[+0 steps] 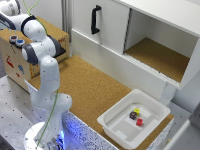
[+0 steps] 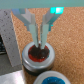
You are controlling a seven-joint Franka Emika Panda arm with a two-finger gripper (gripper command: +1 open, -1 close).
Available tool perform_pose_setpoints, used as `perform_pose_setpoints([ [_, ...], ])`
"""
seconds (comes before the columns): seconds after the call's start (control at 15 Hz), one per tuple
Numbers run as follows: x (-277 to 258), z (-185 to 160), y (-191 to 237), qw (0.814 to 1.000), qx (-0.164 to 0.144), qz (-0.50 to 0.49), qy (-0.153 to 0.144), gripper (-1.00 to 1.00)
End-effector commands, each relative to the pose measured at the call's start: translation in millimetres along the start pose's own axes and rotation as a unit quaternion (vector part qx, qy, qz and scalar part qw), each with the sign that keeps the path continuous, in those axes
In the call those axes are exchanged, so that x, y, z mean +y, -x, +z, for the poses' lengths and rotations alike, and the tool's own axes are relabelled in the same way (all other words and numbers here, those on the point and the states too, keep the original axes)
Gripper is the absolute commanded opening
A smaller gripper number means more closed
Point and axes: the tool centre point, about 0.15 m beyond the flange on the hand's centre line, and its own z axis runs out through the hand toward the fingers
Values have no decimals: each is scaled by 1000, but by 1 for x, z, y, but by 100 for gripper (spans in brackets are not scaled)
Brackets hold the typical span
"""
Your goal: Push the red button to turn on the red light
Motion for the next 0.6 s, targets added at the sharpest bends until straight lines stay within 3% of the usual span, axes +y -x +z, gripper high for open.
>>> perform_pose_setpoints([
  [0.0,14,16,-52,995,-104,2,6,-100],
  [0.33,0,43,-55,992,-125,-13,-8,-100],
  [0.53,-1,17,-49,994,-110,1,10,-100],
])
